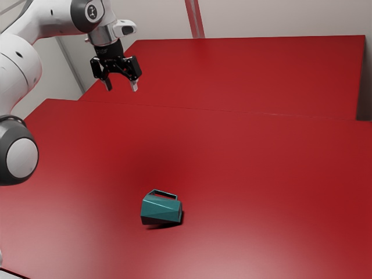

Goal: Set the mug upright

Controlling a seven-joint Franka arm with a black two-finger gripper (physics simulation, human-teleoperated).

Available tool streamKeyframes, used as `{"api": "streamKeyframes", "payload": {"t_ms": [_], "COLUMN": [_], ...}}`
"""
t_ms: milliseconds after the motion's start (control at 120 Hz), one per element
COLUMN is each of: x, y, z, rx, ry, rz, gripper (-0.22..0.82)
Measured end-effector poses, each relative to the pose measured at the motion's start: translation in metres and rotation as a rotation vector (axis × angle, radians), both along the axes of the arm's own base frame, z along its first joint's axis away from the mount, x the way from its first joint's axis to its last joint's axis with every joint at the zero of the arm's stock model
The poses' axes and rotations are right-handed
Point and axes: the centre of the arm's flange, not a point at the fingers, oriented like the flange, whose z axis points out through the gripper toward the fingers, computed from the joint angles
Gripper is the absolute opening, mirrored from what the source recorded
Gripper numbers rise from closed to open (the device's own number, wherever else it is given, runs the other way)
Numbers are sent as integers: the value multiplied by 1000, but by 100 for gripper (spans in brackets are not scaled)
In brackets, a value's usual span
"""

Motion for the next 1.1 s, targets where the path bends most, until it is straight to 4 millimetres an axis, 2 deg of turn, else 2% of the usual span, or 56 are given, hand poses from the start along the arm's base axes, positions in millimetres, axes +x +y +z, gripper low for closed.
{"api": "streamKeyframes", "payload": {"t_ms": [192,333,400,533,650,717,808,967,1100], "x": [-2,-6,-23,-86,-141,-170,-192,-214,-223], "y": [24,18,12,3,-1,8,18,42,42], "z": [-1,-5,-4,-14,-34,-49,-73,-111,-138], "rx": [-7,-3,-26,-83,-208,-291,-396,-533,-591], "ry": [5,20,31,52,53,38,28,23,21], "rz": [34,25,19,18,41,71,101,146,127], "gripper": [60,60,60,60,60,60,60,60,60]}}
